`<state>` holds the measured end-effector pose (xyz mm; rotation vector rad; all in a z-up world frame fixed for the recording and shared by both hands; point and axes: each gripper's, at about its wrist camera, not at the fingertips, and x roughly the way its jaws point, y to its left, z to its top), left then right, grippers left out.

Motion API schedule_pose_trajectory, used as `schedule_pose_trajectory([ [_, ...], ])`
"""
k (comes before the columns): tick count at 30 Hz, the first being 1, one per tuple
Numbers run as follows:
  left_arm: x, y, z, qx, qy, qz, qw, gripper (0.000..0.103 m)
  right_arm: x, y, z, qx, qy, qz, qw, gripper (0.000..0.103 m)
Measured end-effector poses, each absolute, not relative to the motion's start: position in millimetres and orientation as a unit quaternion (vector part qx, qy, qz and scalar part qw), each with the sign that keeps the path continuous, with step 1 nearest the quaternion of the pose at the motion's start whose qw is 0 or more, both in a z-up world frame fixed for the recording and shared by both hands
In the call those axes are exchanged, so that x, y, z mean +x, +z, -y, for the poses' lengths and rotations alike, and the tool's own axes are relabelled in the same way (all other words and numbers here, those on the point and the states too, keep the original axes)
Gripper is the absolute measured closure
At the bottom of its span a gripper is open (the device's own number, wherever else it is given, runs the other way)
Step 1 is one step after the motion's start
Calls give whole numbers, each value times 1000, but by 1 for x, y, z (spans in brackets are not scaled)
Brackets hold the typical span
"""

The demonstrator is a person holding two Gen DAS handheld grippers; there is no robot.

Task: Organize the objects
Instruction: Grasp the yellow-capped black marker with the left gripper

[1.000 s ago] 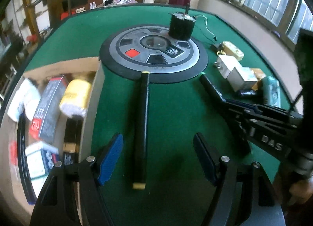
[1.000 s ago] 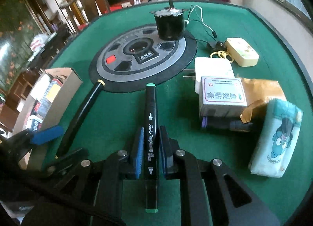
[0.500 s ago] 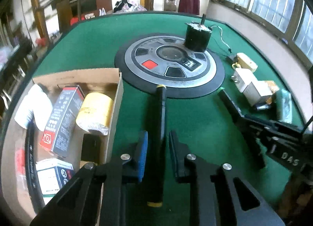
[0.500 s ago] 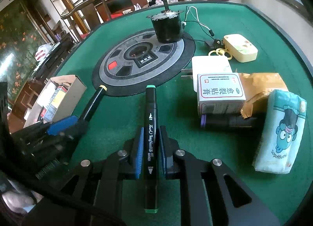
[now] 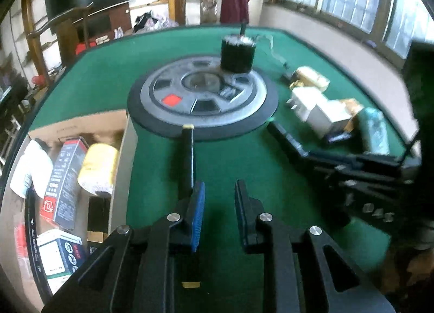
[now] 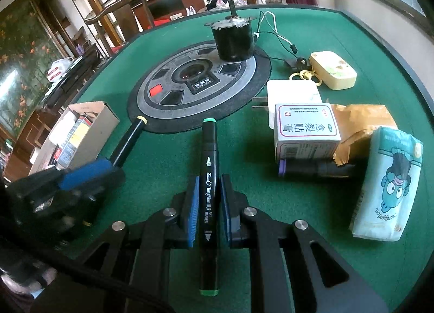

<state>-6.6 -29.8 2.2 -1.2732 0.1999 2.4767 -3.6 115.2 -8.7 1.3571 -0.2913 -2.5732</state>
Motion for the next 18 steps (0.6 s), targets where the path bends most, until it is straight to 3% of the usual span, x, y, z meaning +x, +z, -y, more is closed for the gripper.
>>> schedule_pose_trajectory([
  [4, -9, -5, 26, -450, 874, -97, 155, 80, -4, -9, -115, 460, -875, 104, 110, 90],
  [9, -11, 0, 45, -452, 875, -25, 170, 76, -4, -10, -117, 459, -874, 113, 113, 89],
  [18, -16, 7, 40, -428, 889, -73, 147, 74, -5, -11, -117, 457, -875, 109, 115, 86],
])
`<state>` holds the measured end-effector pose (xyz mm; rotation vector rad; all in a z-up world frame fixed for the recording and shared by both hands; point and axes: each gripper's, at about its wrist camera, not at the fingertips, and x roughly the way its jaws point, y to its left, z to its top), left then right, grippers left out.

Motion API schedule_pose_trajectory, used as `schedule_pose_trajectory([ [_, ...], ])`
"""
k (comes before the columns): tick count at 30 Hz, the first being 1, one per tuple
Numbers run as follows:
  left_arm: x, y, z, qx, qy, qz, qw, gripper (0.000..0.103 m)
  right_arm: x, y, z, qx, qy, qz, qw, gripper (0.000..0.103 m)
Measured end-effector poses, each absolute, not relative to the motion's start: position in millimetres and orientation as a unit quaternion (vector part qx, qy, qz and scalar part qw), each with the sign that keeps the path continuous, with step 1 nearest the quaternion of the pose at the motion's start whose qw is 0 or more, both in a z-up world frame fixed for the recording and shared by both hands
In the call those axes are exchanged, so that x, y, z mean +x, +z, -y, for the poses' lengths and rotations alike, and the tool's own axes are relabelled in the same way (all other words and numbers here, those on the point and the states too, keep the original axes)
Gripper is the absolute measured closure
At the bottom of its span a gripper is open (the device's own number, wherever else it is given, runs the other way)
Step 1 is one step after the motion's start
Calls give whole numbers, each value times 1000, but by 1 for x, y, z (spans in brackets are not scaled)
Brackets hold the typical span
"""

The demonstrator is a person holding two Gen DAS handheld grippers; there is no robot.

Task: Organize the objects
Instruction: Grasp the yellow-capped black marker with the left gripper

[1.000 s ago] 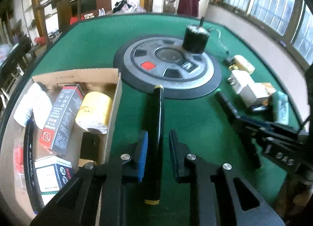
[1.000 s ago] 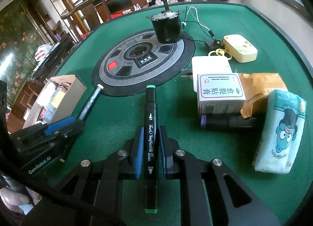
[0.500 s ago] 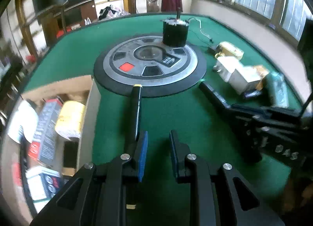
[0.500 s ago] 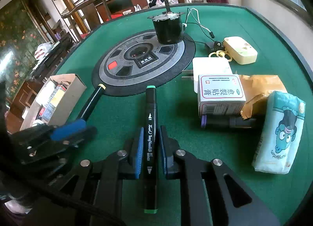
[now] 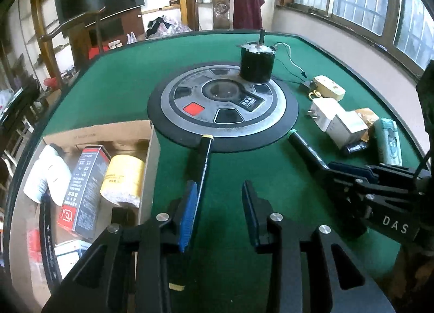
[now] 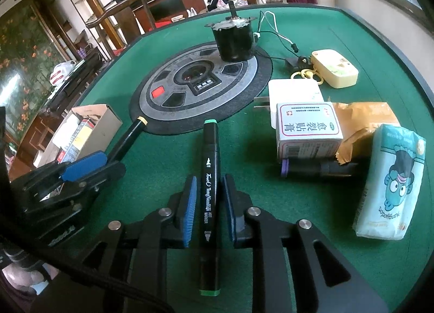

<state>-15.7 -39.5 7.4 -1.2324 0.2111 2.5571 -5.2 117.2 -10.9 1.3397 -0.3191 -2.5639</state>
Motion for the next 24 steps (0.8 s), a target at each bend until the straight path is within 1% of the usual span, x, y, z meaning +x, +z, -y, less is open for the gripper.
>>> schedule_pose_trajectory([
  [2, -17, 7, 41, -427, 891, -75, 139, 74, -5, -11, -117, 457, -875, 109, 115, 86],
  [3, -18, 6, 41, -426, 891, -82, 129, 71, -5, -11, -117, 457, -875, 109, 115, 86],
  [5, -21, 0, 39, -439, 887, -99, 109, 61, -5, -11, -117, 457, -875, 109, 115, 86],
  [7, -21, -6, 31, -438, 883, -130, 104, 58, -5, -11, -118, 457, -875, 110, 116, 85],
  [8, -18, -6, 29, -428, 887, -140, 98, 54, -5, -11, -118, 456, -875, 111, 116, 85],
  [12, -18, -7, 30, -425, 890, -132, 95, 54, -5, -11, -118, 455, -876, 111, 116, 85],
  [13, -18, -7, 31, -427, 890, -128, 96, 56, -4, -11, -118, 454, -877, 109, 116, 85],
  [16, -11, -5, 28, -435, 883, -118, 130, 82, -4, -11, -113, 450, -880, 94, 117, 82],
  [17, -10, -5, 27, -437, 881, -110, 145, 91, -3, -10, -110, 448, -881, 85, 123, 76],
  [18, -6, -4, 26, -438, 880, -107, 147, 92, -2, -10, -107, 446, -883, 78, 127, 70],
  [20, -1, -3, 27, -443, 877, -93, 160, 92, 1, -11, -99, 441, -888, 52, 120, 67],
  [23, 1, -2, 33, -452, 874, -60, 170, 92, 4, -11, -85, 441, -891, 4, 104, 67],
  [24, 2, -1, 37, -455, 872, -45, 174, 92, 4, -11, -83, 441, -892, -7, 98, 72],
])
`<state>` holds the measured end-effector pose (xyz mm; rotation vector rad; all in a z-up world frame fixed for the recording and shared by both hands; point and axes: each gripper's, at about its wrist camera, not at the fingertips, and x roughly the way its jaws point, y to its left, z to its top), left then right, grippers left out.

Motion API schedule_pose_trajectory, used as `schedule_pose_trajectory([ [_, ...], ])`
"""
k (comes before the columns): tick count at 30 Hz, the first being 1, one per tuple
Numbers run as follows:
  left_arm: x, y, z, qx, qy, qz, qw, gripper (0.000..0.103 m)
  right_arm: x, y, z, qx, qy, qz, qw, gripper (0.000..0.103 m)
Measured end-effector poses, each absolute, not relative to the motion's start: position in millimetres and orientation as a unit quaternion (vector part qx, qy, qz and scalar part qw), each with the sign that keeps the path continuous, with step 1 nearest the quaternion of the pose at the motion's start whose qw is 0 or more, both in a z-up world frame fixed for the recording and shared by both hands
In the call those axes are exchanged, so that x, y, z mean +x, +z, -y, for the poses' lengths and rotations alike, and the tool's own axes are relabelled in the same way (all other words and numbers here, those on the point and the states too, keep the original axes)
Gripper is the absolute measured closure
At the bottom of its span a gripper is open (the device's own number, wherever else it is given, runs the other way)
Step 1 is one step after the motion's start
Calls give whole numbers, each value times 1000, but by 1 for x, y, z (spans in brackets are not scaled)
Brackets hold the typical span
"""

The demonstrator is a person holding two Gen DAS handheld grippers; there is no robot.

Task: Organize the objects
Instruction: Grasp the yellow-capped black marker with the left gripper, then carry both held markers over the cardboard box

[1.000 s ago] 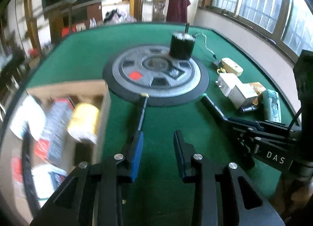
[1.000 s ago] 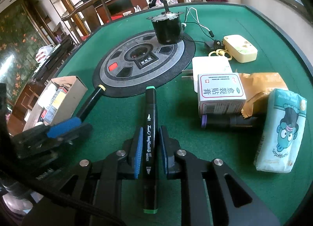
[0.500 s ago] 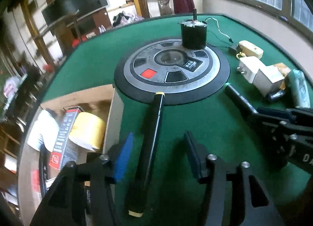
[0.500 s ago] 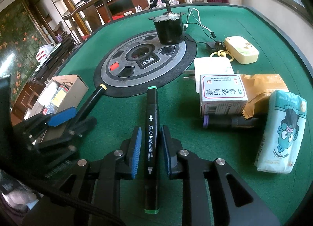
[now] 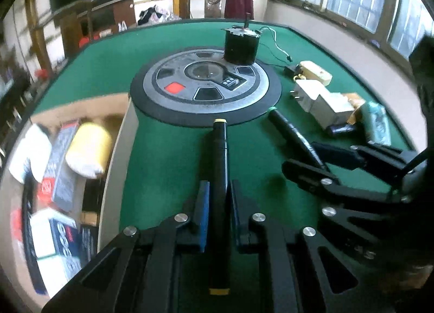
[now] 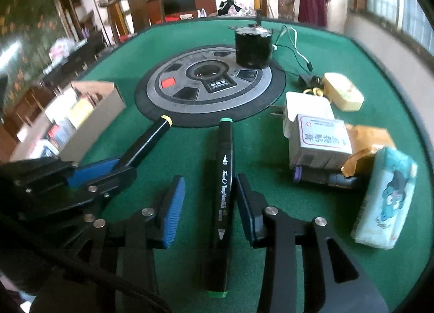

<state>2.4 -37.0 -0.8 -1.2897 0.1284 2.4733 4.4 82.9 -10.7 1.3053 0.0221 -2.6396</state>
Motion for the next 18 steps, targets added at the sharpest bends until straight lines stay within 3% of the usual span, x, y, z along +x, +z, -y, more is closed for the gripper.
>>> schedule_pose_trajectory([
  [2, 7, 3, 45, -454, 873, -20, 178, 92, 6, -11, -81, 440, -894, -26, 84, 91],
  [6, 25, 20, 68, -435, 881, 19, 187, 92, 6, -11, -84, 440, -894, -16, 81, 91],
  [13, 45, 46, 122, -410, 889, 69, 192, 92, 22, 12, -101, 429, -883, 120, 148, 91],
  [18, 52, 56, 175, -401, 895, 100, 167, 91, 28, 35, -79, 426, -865, 163, 209, 91],
])
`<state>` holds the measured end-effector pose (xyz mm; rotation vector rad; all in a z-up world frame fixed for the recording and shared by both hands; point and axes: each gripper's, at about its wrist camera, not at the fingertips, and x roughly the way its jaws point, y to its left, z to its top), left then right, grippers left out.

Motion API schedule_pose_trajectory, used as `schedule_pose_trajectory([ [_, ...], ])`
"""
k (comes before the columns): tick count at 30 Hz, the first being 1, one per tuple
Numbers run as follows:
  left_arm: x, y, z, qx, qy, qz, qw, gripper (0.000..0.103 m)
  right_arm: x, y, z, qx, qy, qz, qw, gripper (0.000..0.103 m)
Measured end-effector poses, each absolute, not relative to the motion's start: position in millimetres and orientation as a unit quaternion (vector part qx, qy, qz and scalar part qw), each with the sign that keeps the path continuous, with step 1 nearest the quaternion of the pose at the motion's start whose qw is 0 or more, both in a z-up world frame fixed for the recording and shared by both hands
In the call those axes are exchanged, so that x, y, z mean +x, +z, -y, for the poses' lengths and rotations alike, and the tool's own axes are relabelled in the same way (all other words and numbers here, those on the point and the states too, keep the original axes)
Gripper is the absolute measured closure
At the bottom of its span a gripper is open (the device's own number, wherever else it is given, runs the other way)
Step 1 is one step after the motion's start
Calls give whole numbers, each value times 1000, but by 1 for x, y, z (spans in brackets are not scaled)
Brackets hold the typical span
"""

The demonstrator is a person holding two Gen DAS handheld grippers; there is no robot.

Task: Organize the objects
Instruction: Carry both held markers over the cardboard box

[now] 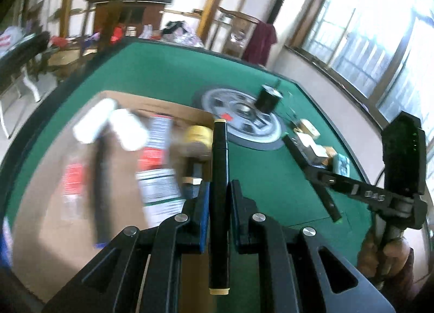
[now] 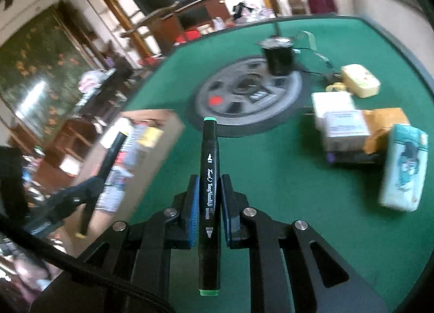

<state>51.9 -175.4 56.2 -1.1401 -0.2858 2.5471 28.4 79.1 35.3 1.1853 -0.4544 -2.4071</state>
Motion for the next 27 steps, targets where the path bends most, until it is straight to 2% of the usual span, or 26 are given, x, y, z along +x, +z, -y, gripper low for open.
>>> schedule_pose_trajectory([
  [9, 44, 39, 265, -417, 902, 84, 68, 91, 21, 32, 10, 469, -812, 200, 284, 90],
  [14, 28, 17, 281, -437, 895, 73, 48, 91, 12, 18, 63, 498, -784, 211, 306, 90],
  [27, 24, 1, 291, -445, 891, 77, 46, 91, -19, 5, 141, 521, -807, 130, 245, 90],
])
